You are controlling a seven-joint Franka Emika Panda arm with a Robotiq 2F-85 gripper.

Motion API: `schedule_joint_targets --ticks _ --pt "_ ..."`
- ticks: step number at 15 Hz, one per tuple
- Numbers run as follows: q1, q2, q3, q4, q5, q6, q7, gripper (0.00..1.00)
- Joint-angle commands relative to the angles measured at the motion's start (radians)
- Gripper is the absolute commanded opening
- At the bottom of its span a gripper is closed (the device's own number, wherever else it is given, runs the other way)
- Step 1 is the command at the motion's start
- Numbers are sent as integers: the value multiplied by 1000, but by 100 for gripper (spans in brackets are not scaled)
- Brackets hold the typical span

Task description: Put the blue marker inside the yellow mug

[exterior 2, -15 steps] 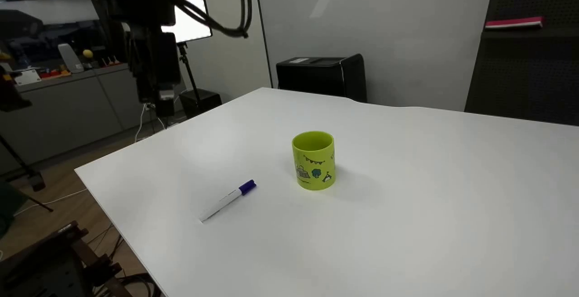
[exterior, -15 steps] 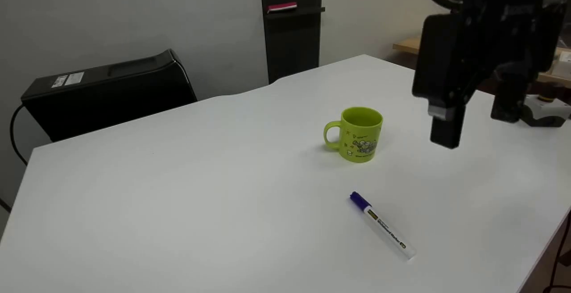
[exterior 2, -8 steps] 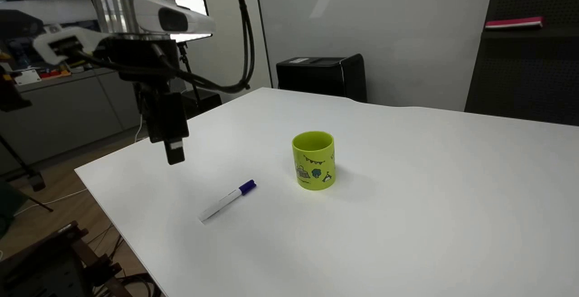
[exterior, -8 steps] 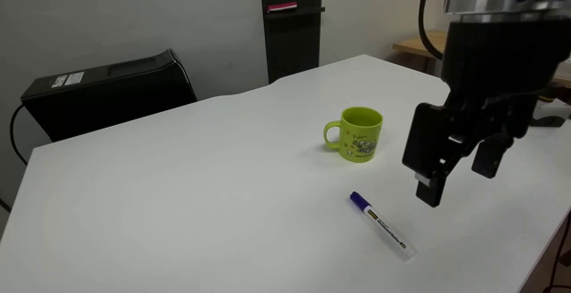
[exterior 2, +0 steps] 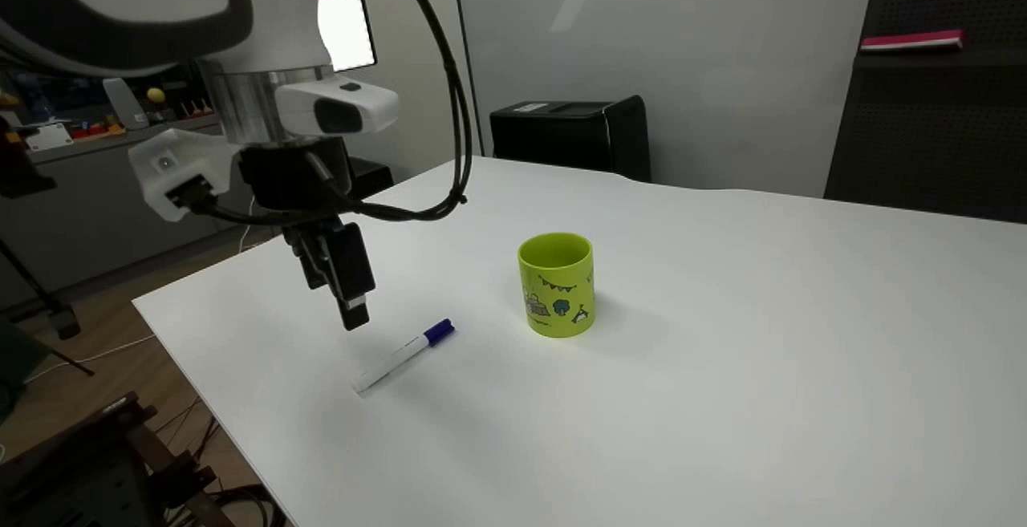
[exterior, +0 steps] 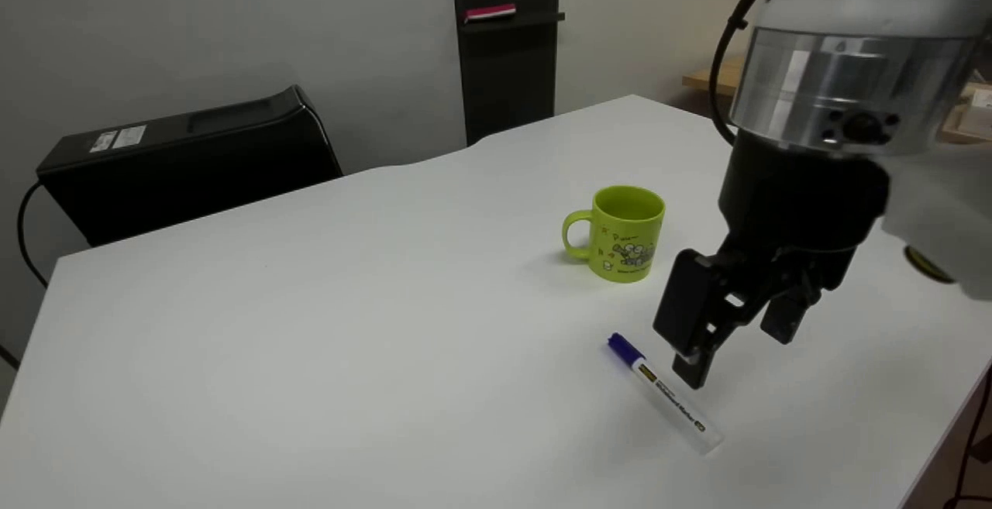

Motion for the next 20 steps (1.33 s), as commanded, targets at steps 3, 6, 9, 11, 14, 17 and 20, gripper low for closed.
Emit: schedule_joint_targets --ticks 3,6,9,11,14,17,20 --pt "4 203 -62 128 -105 74 42 100" --pt "24 277 -108 175 -151 88 46 100" --pt "66 327 -153 199 -184 106 73 100" --pt "100 347 -181 205 -196 116 93 100" --pt "148 355 -210 201 -196 129 118 100" --pt "183 355 -230 203 -202 125 143 100" --pt "208 356 -248 203 -212 123 163 67"
